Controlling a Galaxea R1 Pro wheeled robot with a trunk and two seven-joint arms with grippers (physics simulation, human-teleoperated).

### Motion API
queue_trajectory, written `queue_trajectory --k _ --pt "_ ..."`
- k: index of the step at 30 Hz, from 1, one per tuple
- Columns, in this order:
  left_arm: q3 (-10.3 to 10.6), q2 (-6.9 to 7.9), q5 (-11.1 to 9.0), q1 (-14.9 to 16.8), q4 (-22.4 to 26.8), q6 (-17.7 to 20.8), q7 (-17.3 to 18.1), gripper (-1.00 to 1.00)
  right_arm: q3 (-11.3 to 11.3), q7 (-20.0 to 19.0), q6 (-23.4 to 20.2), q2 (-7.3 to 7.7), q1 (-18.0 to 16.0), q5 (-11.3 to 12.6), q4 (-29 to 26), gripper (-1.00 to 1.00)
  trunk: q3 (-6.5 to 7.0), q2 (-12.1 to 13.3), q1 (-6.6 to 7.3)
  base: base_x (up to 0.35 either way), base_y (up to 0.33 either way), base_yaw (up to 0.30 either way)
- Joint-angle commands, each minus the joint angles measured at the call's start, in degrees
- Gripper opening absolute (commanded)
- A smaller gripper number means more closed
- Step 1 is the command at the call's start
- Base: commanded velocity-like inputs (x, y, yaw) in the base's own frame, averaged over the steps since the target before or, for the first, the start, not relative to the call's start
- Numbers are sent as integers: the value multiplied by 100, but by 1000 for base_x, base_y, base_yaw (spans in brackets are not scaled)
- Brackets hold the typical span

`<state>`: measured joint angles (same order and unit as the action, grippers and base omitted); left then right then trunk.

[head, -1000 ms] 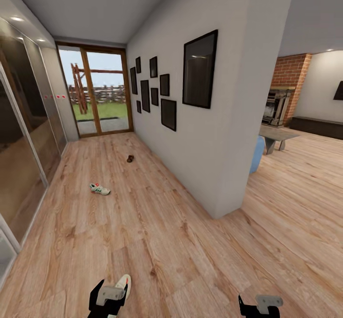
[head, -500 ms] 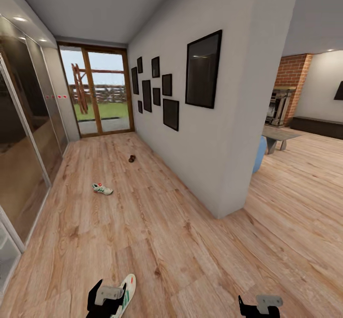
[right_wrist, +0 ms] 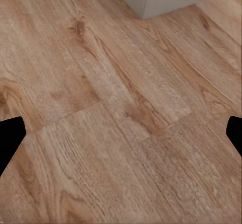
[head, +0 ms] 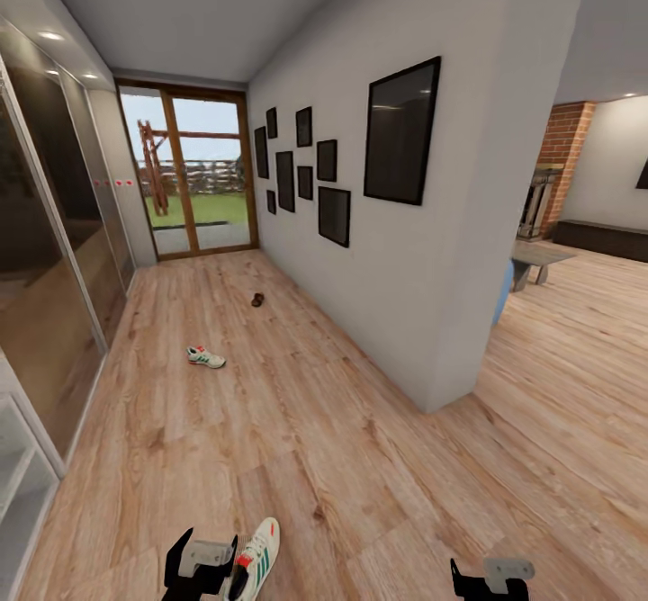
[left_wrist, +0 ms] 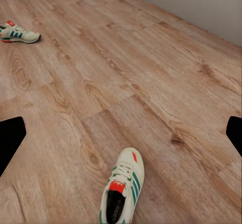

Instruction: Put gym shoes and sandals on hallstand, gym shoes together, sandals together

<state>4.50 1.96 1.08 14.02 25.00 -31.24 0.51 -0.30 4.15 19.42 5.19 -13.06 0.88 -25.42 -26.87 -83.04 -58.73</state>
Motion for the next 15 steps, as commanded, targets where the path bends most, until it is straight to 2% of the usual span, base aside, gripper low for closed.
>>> queue_trajectory --k 1,9,15 --pt "22 4 10 4 -4 -17 -13 100 -2 7 18 -1 -3 9 2 100 -6 -3 0 -1 272 0" --pt "16 -1 -4 4 23 -23 -18 100 -1 7 18 -1 -1 9 2 100 -6 -3 0 0 272 0" --pt "51 -28 10 4 28 -28 -28 100 -3 7 18 -1 2 9 2 100 -6 -3 0 0 149 0"
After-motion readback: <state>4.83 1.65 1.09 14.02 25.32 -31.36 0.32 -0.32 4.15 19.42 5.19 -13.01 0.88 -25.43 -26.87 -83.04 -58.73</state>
